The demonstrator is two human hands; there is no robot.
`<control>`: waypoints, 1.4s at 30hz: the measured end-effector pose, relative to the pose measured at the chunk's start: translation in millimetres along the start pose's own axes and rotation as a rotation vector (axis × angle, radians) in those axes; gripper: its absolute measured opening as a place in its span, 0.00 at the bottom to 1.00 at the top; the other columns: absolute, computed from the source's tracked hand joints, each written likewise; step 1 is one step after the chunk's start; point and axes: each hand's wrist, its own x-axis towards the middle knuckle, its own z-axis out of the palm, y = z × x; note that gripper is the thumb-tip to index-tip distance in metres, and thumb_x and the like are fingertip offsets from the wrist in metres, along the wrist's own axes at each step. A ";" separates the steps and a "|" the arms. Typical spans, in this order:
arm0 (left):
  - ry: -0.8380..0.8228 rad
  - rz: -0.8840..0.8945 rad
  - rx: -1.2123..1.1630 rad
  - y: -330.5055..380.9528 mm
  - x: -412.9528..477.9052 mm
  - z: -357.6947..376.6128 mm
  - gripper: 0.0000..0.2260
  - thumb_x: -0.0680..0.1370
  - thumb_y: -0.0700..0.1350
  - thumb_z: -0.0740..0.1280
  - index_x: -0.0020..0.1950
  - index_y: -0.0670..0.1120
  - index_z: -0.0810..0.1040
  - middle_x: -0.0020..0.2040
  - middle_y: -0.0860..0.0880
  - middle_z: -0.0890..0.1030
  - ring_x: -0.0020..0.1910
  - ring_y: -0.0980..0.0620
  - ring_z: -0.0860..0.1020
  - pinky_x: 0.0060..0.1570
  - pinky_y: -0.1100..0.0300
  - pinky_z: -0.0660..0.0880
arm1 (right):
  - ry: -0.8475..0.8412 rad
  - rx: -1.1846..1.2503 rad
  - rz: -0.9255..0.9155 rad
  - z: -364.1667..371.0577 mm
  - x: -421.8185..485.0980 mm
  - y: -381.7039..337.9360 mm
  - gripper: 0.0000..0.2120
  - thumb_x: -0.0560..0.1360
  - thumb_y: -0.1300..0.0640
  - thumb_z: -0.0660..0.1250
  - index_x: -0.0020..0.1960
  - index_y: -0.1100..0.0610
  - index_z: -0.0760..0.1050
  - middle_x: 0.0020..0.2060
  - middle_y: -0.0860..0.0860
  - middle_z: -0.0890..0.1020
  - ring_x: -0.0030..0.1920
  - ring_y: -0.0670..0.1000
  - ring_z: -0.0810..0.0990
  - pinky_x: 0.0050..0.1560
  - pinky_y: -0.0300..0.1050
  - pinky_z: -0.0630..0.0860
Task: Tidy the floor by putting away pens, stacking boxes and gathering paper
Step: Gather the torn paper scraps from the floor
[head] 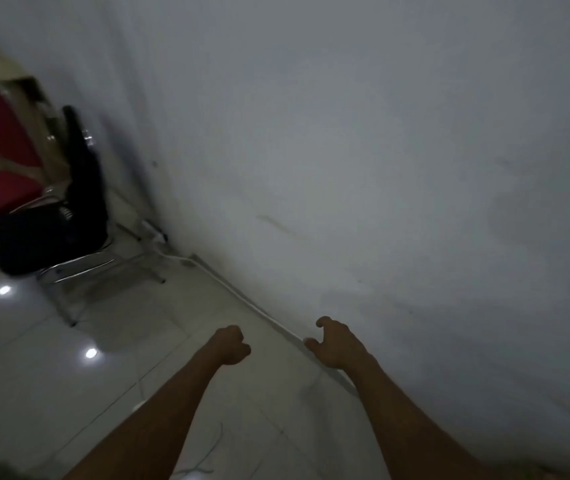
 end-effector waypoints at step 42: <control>0.342 -1.203 -1.015 -337.1 -273.1 289.8 0.22 0.76 0.52 0.62 0.60 0.35 0.75 0.60 0.36 0.78 0.59 0.39 0.76 0.60 0.50 0.74 | -0.784 -0.904 -1.111 336.4 -95.5 -275.6 0.34 0.76 0.42 0.62 0.75 0.57 0.56 0.71 0.57 0.67 0.70 0.57 0.66 0.67 0.55 0.68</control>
